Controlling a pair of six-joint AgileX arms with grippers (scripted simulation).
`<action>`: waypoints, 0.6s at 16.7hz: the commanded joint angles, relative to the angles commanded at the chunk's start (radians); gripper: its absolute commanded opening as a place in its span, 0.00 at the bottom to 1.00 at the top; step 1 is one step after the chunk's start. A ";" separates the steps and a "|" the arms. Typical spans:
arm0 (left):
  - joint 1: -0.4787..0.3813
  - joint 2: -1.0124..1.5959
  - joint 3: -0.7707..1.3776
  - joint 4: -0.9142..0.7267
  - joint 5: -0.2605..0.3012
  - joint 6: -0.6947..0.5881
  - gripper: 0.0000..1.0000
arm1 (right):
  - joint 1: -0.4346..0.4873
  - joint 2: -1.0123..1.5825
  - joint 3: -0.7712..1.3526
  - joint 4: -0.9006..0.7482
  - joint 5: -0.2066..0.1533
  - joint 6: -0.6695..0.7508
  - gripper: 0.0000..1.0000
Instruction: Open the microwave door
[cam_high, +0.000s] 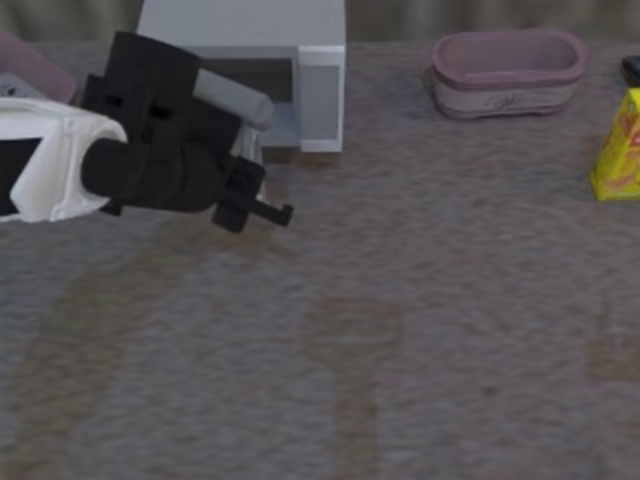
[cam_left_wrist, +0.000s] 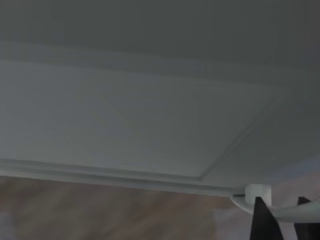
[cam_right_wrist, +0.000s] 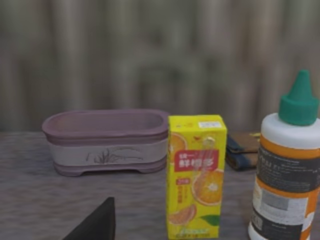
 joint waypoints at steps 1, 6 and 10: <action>0.005 -0.003 -0.003 -0.001 0.006 0.011 0.00 | 0.000 0.000 0.000 0.000 0.000 0.000 1.00; 0.031 -0.019 -0.018 -0.005 0.039 0.060 0.00 | 0.000 0.000 0.000 0.000 0.000 0.000 1.00; 0.031 -0.019 -0.018 -0.005 0.040 0.061 0.00 | 0.000 0.000 0.000 0.000 0.000 0.000 1.00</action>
